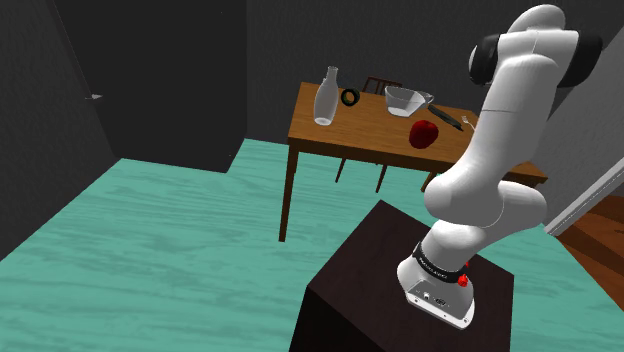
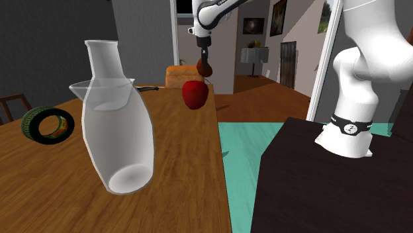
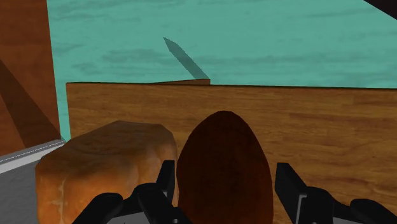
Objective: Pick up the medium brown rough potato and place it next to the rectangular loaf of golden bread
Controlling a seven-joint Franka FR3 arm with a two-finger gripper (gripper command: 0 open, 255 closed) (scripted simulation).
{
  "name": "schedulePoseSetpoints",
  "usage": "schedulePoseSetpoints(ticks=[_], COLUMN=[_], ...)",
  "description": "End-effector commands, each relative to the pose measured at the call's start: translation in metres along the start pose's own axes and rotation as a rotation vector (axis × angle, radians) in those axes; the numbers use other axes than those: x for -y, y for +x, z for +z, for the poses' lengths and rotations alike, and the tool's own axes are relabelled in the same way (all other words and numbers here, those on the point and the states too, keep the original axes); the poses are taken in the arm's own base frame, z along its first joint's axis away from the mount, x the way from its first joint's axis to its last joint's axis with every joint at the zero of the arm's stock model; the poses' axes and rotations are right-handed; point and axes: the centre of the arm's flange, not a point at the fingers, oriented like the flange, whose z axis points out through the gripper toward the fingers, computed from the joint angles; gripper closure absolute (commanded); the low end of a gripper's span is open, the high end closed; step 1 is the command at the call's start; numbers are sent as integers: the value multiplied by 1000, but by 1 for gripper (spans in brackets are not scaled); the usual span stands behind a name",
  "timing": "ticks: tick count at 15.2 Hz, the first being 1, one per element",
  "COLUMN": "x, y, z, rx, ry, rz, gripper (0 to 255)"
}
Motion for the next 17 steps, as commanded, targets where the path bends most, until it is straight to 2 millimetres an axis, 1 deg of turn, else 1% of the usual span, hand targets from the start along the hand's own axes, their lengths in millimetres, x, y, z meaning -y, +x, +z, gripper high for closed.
schedulePoseSetpoints(ticks=[1, 17], x=[3, 30], y=[0, 4], z=[10, 90], rx=[0, 0], ry=[0, 0], rz=[0, 0], gripper=[255, 255])
